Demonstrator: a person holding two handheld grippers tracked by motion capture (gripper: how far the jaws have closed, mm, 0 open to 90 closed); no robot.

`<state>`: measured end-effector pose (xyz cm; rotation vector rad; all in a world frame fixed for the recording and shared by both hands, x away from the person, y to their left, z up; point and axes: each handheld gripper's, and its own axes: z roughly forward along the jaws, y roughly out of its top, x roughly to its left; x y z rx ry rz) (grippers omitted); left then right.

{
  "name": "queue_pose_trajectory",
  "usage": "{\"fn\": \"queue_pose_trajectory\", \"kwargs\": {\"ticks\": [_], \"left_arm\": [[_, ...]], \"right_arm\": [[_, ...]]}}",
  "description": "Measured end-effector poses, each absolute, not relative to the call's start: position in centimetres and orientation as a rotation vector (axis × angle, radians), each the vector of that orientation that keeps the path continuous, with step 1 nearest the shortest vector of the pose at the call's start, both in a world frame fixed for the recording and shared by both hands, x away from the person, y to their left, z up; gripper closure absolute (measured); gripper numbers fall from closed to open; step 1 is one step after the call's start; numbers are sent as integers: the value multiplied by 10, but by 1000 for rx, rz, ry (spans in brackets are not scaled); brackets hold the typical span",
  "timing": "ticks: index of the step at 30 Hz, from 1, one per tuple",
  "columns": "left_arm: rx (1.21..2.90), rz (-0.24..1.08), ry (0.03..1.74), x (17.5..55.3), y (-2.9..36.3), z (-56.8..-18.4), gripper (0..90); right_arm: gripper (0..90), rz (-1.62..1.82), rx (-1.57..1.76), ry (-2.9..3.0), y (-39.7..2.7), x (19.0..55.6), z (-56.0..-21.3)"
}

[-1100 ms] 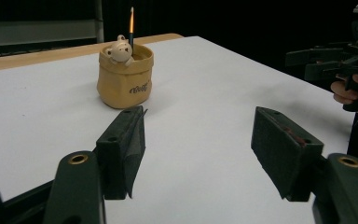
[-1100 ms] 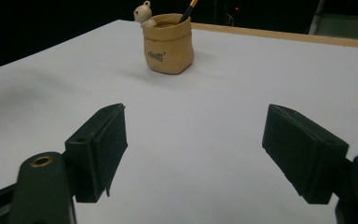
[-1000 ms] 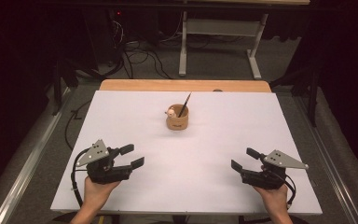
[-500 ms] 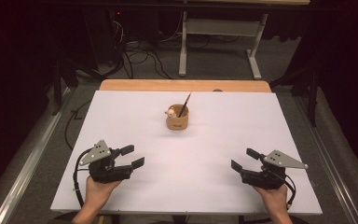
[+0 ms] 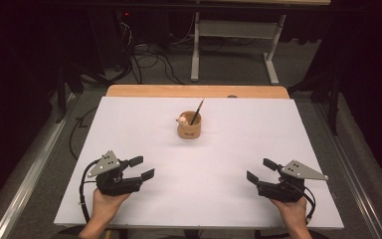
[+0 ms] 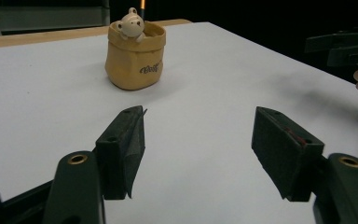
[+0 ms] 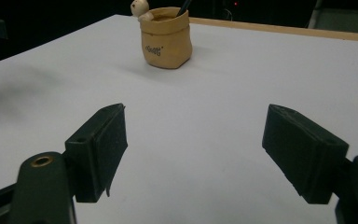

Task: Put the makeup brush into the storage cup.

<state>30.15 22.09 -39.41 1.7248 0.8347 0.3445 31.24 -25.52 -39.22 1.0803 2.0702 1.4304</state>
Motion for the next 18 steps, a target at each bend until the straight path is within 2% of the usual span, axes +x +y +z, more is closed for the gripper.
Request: {"fn": "queue_pose_trajectory", "kwargs": {"ticks": [18], "left_arm": [[1734,318,859,305,219,-400,348]], "right_arm": [[235,1409,1082,2088,-252,313,-395]]}}
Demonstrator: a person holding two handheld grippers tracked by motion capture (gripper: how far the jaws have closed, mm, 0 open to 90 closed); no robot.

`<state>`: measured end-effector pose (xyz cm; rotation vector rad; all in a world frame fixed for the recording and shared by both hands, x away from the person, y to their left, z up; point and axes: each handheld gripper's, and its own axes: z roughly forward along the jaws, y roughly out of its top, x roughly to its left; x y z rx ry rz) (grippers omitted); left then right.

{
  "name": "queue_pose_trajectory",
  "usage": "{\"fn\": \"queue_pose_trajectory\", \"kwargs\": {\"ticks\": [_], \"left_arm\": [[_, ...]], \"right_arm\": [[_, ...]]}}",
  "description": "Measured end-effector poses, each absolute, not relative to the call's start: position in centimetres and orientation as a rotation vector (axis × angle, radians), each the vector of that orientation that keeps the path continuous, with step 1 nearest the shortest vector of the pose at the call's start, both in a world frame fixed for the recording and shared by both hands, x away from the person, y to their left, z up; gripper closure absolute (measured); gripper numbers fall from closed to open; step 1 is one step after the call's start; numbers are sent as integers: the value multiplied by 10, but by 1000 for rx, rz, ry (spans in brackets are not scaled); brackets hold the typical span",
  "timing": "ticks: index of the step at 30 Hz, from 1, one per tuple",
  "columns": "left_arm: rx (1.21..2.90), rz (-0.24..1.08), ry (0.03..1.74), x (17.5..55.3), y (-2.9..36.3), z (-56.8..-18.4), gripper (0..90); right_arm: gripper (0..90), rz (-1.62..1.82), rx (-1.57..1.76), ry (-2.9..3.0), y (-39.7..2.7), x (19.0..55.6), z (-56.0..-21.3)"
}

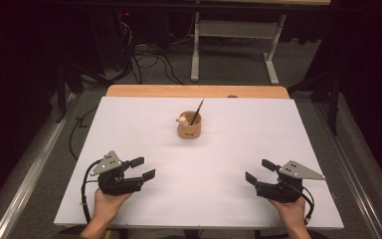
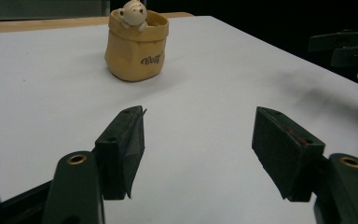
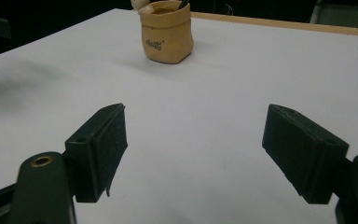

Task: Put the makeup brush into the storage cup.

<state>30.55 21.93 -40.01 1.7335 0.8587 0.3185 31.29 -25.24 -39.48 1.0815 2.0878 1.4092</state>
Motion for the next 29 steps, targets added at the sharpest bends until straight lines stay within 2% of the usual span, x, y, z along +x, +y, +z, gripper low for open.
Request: {"fn": "queue_pose_trajectory", "kwargs": {"ticks": [29], "left_arm": [[1705,316,864,305,222,-396,347]], "right_arm": [[234,1401,1096,2095,-252,315,-397]]}}
